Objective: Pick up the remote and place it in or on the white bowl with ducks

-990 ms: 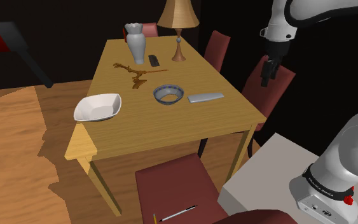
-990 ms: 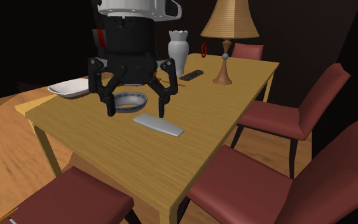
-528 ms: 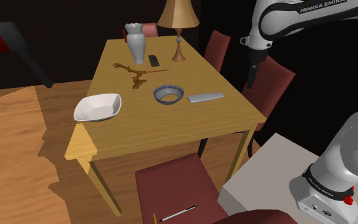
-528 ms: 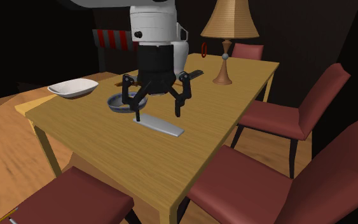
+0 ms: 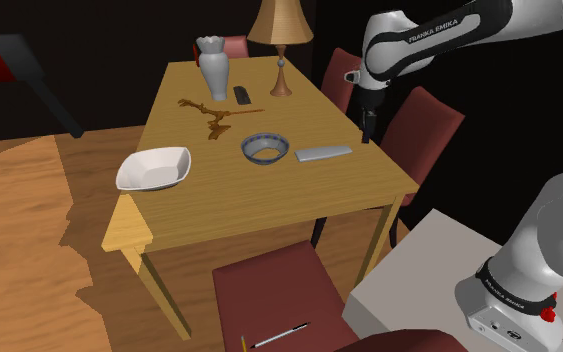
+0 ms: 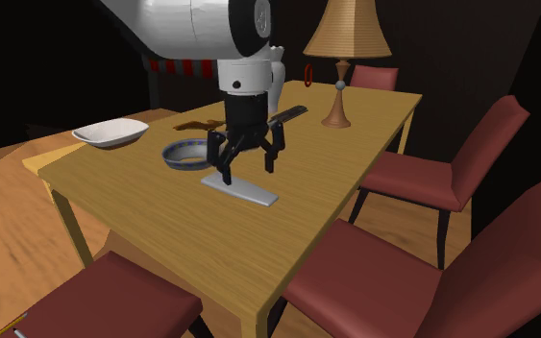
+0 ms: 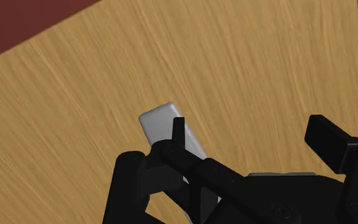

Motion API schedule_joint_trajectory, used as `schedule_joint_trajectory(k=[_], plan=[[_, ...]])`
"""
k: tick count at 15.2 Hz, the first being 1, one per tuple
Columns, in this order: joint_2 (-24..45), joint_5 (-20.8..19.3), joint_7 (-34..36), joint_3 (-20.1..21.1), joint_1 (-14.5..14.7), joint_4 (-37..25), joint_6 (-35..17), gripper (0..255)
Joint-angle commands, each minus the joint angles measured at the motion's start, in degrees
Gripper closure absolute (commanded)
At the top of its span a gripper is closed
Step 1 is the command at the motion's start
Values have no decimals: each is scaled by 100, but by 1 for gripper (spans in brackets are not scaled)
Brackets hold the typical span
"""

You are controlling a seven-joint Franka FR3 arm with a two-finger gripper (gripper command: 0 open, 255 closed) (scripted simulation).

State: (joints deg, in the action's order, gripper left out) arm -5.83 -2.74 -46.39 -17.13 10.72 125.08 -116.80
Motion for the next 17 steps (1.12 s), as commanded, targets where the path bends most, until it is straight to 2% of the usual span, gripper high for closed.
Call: schedule_joint_trajectory(k=[1, 9, 17], plan=[[452, 166, -511, -10, 69, -294, -198, 0], [1998, 757, -2255, 287, 118, -1503, -663, 0], [2302, 865, -2336, 337, 87, -1293, -1169, 0]])
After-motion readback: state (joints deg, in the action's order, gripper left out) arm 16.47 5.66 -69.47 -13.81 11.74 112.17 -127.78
